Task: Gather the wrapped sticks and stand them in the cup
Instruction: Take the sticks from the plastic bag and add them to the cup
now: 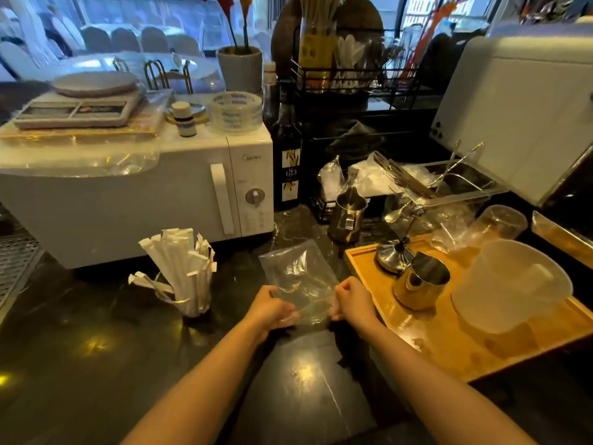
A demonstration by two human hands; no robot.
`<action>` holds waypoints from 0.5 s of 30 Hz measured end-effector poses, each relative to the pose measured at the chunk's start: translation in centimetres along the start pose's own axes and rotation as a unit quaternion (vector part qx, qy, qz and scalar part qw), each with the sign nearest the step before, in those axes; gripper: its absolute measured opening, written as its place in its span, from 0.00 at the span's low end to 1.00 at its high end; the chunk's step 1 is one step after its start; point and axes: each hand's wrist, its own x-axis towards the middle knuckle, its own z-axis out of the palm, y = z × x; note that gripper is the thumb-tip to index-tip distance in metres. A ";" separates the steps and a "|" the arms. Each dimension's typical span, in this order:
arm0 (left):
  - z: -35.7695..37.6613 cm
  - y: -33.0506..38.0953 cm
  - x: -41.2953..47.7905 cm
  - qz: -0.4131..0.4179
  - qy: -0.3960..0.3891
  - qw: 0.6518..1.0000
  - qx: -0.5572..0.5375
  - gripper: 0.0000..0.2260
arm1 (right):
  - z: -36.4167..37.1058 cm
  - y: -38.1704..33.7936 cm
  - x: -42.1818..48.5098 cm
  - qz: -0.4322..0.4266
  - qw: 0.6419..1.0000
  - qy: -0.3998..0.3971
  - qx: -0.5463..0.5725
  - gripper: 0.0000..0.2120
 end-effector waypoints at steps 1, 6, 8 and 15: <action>0.0 -0.5 0.1 0.012 0.025 0.999 0.023 0.19 | 0.1 0.4 -0.1 -0.003 1.000 -0.002 -0.029 0.09; 0.1 -2.4 0.7 0.113 0.102 0.963 0.222 0.33 | 0.4 1.8 -0.3 -0.072 0.967 -0.002 -0.246 0.12; 0.6 -3.2 0.4 0.154 0.097 0.928 0.325 0.31 | 0.6 2.3 -0.4 -0.081 0.952 -0.006 -0.295 0.17; 0.6 -5.3 0.2 0.174 0.133 0.727 0.651 0.26 | 0.3 2.7 -0.5 -0.200 0.831 -0.035 -0.518 0.14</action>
